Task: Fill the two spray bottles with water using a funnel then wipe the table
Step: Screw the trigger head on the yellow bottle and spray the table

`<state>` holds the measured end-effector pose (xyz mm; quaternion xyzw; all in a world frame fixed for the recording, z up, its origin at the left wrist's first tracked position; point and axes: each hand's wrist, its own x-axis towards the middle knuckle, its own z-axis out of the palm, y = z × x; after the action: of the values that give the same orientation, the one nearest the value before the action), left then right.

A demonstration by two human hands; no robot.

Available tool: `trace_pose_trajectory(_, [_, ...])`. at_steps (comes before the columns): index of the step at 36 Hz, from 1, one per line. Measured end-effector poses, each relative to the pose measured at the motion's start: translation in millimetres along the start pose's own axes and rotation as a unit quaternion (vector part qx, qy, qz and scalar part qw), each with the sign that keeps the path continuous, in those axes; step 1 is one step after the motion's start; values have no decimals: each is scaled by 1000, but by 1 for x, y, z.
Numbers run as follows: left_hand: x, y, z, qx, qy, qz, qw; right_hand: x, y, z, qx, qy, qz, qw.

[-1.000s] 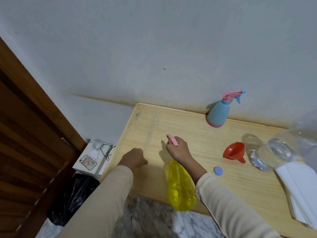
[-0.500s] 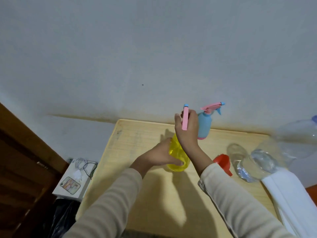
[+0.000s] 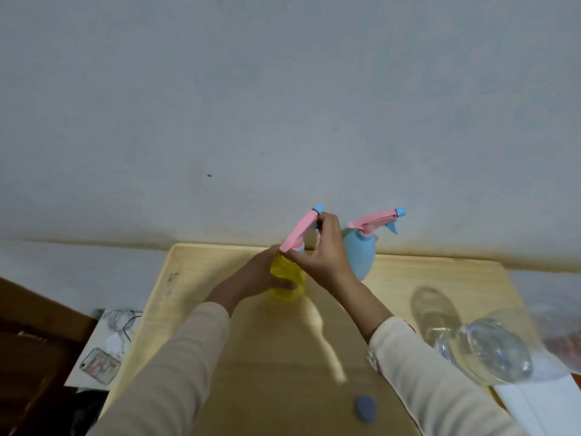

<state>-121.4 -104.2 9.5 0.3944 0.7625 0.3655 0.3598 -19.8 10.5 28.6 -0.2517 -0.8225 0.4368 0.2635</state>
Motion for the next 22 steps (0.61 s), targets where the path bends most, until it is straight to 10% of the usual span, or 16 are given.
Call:
trace_pose_trajectory(10, [29,-14,1,-33,96,25,995,17,-2,29,-79,197,-102,972])
trace_pose_trajectory(22, [32,-27,-8,-42,165,29,985,20,-5,22,-65,144,7,987])
